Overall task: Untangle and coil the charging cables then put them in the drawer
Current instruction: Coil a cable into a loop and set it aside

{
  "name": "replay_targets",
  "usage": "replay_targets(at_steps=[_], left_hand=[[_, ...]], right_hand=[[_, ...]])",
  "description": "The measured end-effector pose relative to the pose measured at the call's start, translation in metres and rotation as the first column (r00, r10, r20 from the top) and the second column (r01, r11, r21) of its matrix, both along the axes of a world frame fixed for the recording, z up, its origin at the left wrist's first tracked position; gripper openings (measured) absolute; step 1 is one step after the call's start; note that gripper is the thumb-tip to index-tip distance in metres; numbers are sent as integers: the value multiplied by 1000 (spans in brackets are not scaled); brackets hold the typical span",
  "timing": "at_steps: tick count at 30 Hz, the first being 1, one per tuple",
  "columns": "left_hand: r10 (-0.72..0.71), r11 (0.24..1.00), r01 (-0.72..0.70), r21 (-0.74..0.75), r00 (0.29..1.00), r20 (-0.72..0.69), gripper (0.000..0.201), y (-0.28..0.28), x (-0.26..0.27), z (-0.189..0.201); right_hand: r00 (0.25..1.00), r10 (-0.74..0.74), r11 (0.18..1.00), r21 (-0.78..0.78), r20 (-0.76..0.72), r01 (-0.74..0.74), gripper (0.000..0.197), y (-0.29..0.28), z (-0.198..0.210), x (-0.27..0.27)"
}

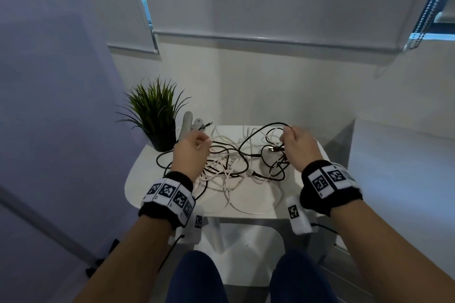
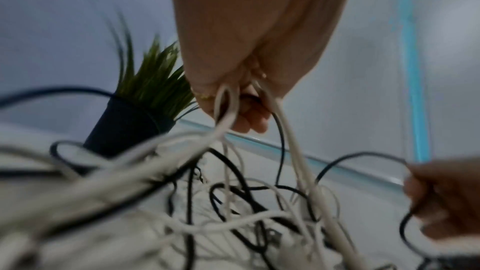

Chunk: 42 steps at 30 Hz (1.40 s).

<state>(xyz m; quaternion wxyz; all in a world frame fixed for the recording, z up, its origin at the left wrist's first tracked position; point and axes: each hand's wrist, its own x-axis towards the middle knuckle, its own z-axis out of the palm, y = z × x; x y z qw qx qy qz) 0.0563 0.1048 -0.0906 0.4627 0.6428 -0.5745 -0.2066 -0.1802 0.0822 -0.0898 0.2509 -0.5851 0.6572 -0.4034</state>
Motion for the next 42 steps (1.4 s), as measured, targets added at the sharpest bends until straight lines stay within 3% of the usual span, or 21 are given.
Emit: replay_targets(at_steps=[3,6,9,10,12,14,15,17,19,21,26,34,37,39,41,42], left_hand=[[70,991,-104,-82,937,-342,22,-4,-5,-3],[76,988,-126,-85,895,-440,28,-6,-12,-8],[86,996,-92,10,883,-462,34,-7,-10,-11],[91,996,-78,50,912,-401,33,-9,-7,-12],[64,978,-47,204,995,-79,24,-10,0,-12],[-57,933,-33,359,969,239,39,-7,6,-10],[-109,911,-24,412,949,295,48,-5,8,-9],[-171,869,19,495,949,265,52,1,12,-2],[-221,844,95,528,958,182,35,5,16,0],[-248,861,137,490,954,170,6,9,18,2],[-197,963,165,213,970,141,12,10,19,6],[-207,975,197,-102,973,-101,31,18,3,8],[-200,969,196,-152,980,-10,22,20,-1,14],[-215,963,219,-156,976,45,16,20,0,17],[-151,972,185,-144,964,218,16,17,9,16],[-78,981,135,-140,934,350,17,15,15,15]], right_hand=[[995,-66,997,-28,81,69,37,-3,-6,-5],[975,-78,996,-29,208,85,30,-14,-18,-6],[965,-67,997,-24,255,76,24,-17,-17,-7],[956,-66,997,-23,285,76,22,-18,-16,-7],[945,-45,998,-21,325,54,18,-17,-14,-6],[951,9,1000,-27,309,-1,8,-15,-14,-5],[960,36,999,-21,278,-31,6,-13,-12,-4],[981,91,996,-2,173,-92,12,-6,-8,2],[985,164,986,-5,55,-164,10,-1,-4,11],[963,259,966,17,-73,-259,7,3,-1,22],[907,367,929,128,-208,-347,21,3,-6,35],[923,375,926,85,-86,-368,38,-1,-6,51],[925,371,929,50,-85,-367,42,-12,0,60],[909,397,918,67,-125,-392,31,-20,-1,68],[888,418,908,82,-191,-410,8,-25,-2,75],[888,416,909,71,-197,-410,17,-26,-2,76]])
